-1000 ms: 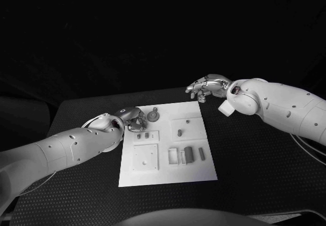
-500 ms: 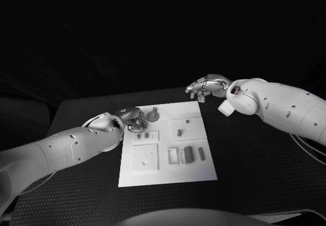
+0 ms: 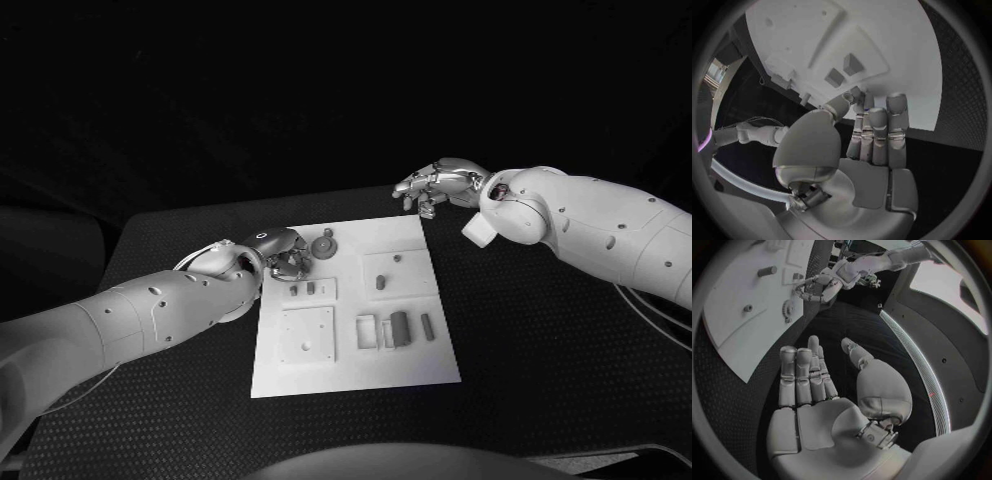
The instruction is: Assemble the parts on the task board
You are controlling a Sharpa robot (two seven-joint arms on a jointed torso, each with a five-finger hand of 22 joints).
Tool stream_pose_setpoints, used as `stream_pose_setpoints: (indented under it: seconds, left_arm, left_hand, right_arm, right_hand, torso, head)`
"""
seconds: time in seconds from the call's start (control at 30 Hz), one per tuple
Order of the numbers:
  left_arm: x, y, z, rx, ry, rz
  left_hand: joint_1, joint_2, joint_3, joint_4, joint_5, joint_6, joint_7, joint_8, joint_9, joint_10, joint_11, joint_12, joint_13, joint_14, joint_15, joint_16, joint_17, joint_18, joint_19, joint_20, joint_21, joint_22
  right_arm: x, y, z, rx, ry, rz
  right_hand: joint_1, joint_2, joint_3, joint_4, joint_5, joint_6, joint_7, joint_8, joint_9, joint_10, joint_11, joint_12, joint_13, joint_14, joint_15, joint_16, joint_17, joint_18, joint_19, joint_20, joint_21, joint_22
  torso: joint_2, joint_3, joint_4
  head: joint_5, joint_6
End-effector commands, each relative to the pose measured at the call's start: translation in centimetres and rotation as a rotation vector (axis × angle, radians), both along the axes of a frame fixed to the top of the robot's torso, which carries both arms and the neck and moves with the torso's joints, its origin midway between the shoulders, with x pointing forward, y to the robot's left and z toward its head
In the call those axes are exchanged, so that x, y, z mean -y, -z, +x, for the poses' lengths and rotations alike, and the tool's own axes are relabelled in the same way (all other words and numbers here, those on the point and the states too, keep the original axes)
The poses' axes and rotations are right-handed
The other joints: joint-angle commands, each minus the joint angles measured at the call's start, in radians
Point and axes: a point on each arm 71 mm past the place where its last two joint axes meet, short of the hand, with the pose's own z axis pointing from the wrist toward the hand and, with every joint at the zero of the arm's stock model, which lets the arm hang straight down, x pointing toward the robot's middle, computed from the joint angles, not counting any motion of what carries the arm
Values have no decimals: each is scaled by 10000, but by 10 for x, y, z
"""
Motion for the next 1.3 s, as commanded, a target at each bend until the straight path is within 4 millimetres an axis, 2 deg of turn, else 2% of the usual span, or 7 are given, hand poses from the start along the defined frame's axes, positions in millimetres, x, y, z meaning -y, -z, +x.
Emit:
stream_pose_setpoints:
  seconds: [0.03, 0.4, 0.97, 1.3]
  left_arm:
    - [2, 5, -3, -179, 72, -80]
    - [-1, 3, -2, 1, -112, -459]
    - [-4, 3, -2, -4, -227, -426]
    - [-13, 3, -2, 42, -384, -383]
  left_hand:
    - [-42, -27, -5, 31, 51, -227, 100, -156, -42, 119, 49, -76, 45, 24, -37, 29, 35, 1165, 21, -82, 21, 200]
    - [57, -383, -50, 31, -28, -837, 343, -509, -182, -153, 159, -147, 135, -123, 67, -65, 80, 1133, -111, -32, -50, 184]
    - [70, -501, -229, 34, -37, -1045, 413, -598, -211, -376, 196, 200, 375, -126, 106, -65, 142, 1189, -93, 24, -64, 187]
    - [129, -609, -310, 29, -35, -1057, 387, -592, -205, -387, 150, 557, 599, -87, 67, -41, 190, 1203, -46, 7, -41, 198]
  right_arm:
    - [-1, 0, -1, 26, -149, 20]
    - [-1, 0, -1, 18, -149, 17]
    - [-1, 0, -1, 22, -134, 13]
    - [1, 0, 0, 60, -42, -2]
  right_hand:
    - [-21, 108, 10, -62, 42, -25, 69, -57, 11, -94, -6, 52, -17, -12, -42, 40, -6, 467, 4, -43, -66, 135]
    - [-24, 107, 9, -63, 41, -25, 69, -57, 12, -95, -6, 53, -18, -13, -42, 40, -6, 467, 4, -43, -67, 135]
    - [-30, 104, 7, -64, 41, -25, 70, -58, 12, -96, -6, 54, -19, -15, -41, 39, -8, 467, 3, -42, -69, 134]
    - [-17, 103, 13, -76, 43, -33, 71, -63, 11, -99, -6, 54, -21, -14, -42, 40, -8, 467, 3, -43, -69, 135]
  torso:
    - [-3, -4, 6]
    - [-3, -3, 4]
    - [-4, -3, 7]
    - [-4, -2, 3]
  head:
    - [-2, 5]
    - [8, 3]
    - [10, -7]
    - [15, 1]
